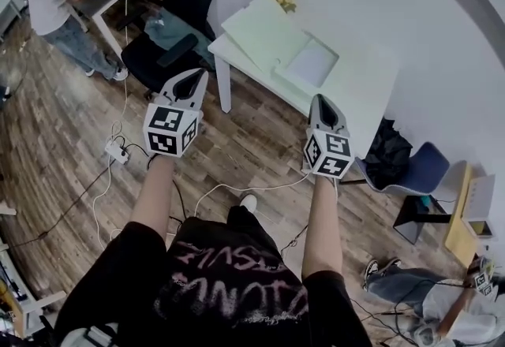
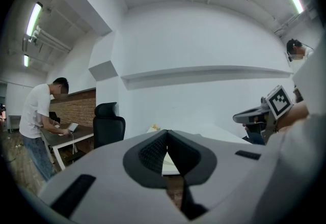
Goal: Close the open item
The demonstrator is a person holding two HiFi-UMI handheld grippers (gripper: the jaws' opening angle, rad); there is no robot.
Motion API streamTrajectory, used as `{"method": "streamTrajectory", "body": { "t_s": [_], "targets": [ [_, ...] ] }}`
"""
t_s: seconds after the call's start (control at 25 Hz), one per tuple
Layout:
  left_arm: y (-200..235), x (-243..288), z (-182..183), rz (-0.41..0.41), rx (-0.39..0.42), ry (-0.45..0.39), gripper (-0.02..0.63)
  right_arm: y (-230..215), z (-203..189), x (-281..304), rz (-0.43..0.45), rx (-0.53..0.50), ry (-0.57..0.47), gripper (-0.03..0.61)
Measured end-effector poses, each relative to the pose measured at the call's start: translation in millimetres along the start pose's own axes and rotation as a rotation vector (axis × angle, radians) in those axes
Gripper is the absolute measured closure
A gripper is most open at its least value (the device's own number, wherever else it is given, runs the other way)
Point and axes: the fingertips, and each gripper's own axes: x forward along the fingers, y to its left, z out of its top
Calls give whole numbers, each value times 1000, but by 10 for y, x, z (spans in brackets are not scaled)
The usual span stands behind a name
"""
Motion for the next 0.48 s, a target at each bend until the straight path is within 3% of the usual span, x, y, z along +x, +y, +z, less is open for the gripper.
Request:
{"method": "streamTrajectory", "body": {
  "t_s": [0.48],
  "targets": [
    [14, 813, -15, 37, 2, 53, 611, -533, 13, 768, 49, 24, 16, 568]
  ]
}}
